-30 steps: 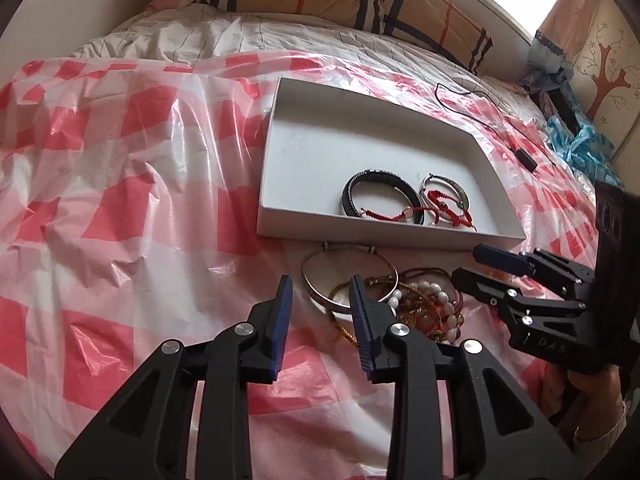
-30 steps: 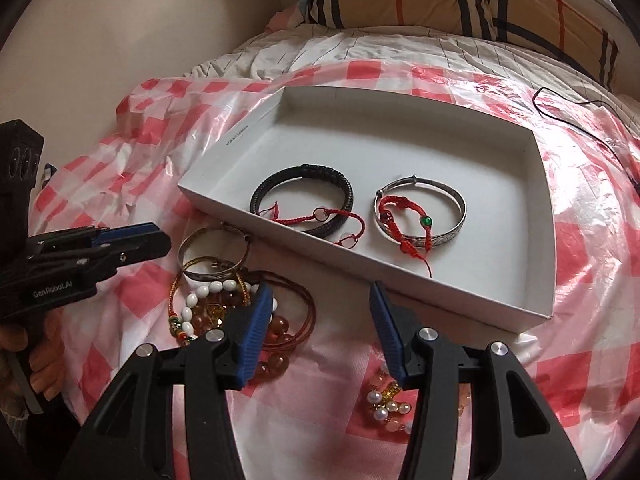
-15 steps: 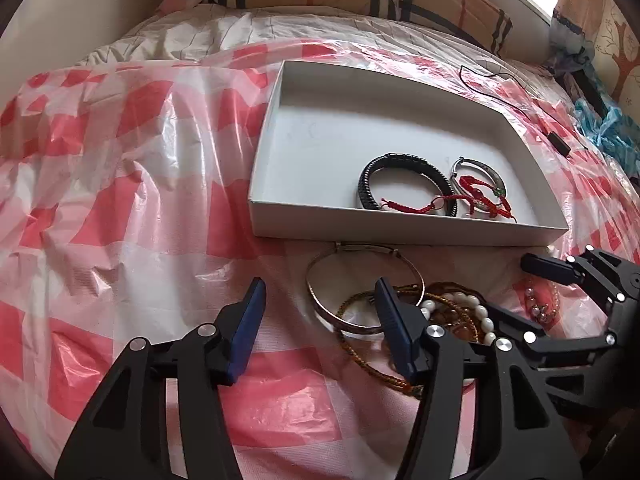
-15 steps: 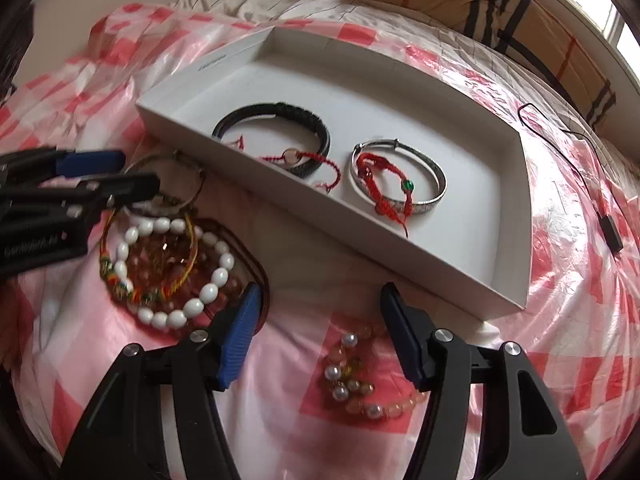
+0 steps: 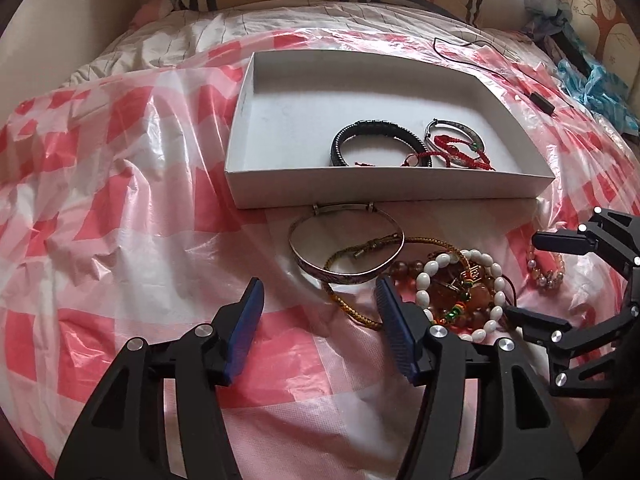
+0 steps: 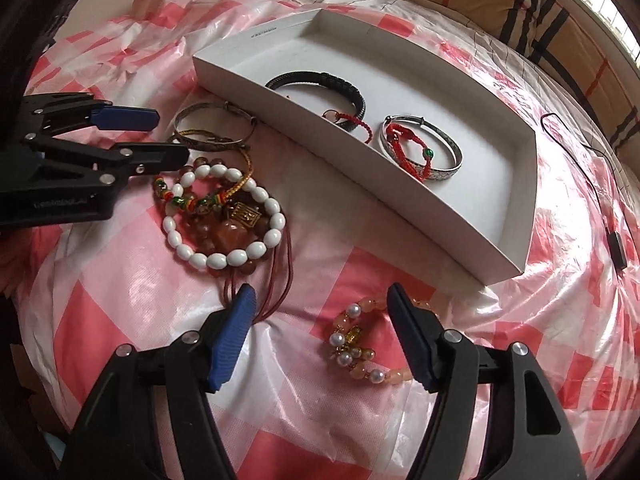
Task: Organize jewelry
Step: 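Withdraw both tools from the tray and move them over the bracelet pile, then close the right tool on a red pendant bracelet while the left grasps a gold chain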
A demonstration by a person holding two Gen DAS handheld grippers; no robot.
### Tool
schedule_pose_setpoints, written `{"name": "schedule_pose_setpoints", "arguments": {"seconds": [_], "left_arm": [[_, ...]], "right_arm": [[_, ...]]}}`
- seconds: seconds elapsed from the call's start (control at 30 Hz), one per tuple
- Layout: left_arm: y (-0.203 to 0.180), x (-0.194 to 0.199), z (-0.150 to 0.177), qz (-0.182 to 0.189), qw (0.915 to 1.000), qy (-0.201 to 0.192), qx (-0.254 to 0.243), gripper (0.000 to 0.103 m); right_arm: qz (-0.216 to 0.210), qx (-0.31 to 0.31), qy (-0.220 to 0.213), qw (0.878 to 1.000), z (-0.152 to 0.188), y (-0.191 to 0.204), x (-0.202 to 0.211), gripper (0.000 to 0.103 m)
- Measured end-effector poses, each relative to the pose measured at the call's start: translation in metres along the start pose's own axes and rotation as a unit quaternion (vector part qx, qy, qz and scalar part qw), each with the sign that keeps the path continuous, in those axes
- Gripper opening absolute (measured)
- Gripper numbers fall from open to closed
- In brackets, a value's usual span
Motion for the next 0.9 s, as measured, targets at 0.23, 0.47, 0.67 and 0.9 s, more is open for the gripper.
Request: {"name": "schedule_pose_setpoints", "arguments": {"seconds": [0.23, 0.47, 0.67, 0.9], "left_arm": [[-0.022, -0.005, 0.009, -0.014, 0.9928, 0.045, -0.111, 0.05], [-0.021, 0.011, 0.012, 0.017, 0.987, 0.06, -0.148, 0.05], [-0.026, 0.019, 0.014, 0.007, 0.9803, 0.064, -0.187, 0.05], [-0.02, 0.025, 0.008, 0.029, 0.9891, 0.04, -0.138, 0.05]], "right_arm": [[-0.098, 0.061, -0.001, 0.993, 0.017, 0.026, 0.022, 0.066], [-0.158, 0.015, -0.027, 0.987, 0.028, 0.011, 0.034, 0.07], [-0.178, 0.021, -0.039, 0.983, 0.025, 0.02, 0.041, 0.07], [-0.221, -0.013, -0.026, 0.975, 0.03, 0.016, 0.035, 0.07]]}}
Point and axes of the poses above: each gripper's, at about its wrist camera, not at the fingertips, and x roughly against the way its jaws point, y to its left, z to its underside, the point moved 1 cm from there along -x, roughly the way its jaws point
